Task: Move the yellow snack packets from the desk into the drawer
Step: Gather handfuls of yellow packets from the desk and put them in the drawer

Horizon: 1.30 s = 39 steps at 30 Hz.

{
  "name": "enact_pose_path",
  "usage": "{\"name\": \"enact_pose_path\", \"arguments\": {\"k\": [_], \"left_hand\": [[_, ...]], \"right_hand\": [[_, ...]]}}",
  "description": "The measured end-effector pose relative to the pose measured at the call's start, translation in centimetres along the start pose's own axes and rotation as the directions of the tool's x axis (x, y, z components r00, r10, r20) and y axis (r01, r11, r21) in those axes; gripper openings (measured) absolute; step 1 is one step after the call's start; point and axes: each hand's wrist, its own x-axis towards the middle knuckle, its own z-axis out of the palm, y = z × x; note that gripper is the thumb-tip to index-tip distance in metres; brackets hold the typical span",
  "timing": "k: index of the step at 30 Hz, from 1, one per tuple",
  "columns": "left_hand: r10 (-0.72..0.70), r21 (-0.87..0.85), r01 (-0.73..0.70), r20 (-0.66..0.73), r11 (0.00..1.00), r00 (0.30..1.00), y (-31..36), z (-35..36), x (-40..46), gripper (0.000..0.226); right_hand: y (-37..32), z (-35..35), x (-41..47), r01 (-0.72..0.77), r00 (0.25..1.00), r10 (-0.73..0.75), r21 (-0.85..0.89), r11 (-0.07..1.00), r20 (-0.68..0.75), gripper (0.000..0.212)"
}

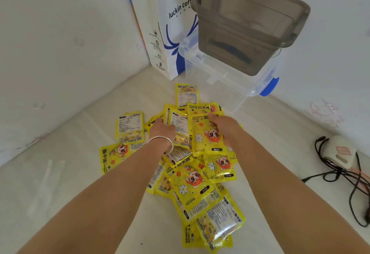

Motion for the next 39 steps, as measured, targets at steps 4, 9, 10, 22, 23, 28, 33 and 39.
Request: {"name": "enact_pose_path", "arguments": {"k": [4,9,10,22,23,28,33,39], "left_hand": [[0.011,-0.013,-0.011,-0.008,1.000,1.000,0.1,-0.1,0.6,0.047],[0.061,0.002,-0.061,-0.013,0.998,0.998,0.3,-0.2,1.3,0.039],[0.066,-0.001,-0.066,-0.018,0.998,0.998,0.2,-0.2,1.5,0.035],[0.006,-0.050,-0.006,0.003,0.999,1.000,0.3,0.7,1.8,0.039],[-0.001,-0.055,0.001,0.003,0.999,1.000,0.3,0.8,1.6,0.039],[0.025,-0.073,-0.027,-0.022,0.997,0.999,0.3,0.4,1.0,0.036],[0.067,-0.159,-0.075,-0.058,0.984,0.996,-0.4,-1.2,-0.3,0.022],[0.146,-0.208,-0.154,-0.057,0.966,0.988,-1.7,-3.4,-3.1,0.016]], "right_hand": [[0.0,0.6,3.9,0.002,0.999,0.002,0.084,0.996,-0.054,0.055],[-1.8,2.3,3.4,0.129,0.991,-0.123,0.107,0.986,-0.060,0.041],[-1.6,2.7,3.8,0.165,0.983,-0.163,0.013,0.986,-0.084,0.042],[-1.5,4.4,3.6,-0.053,0.969,-0.070,-0.474,0.879,-0.238,0.105],[-1.3,4.5,3.6,-0.058,0.975,-0.050,-0.467,0.882,-0.216,0.109],[-0.5,4.2,3.0,-0.062,0.978,-0.016,-0.362,0.930,-0.210,0.092],[0.6,2.7,1.3,-0.050,0.991,0.062,0.098,0.994,-0.121,0.090],[2.3,1.1,-3.1,-0.040,0.997,0.007,0.415,0.909,0.082,0.050]]}}
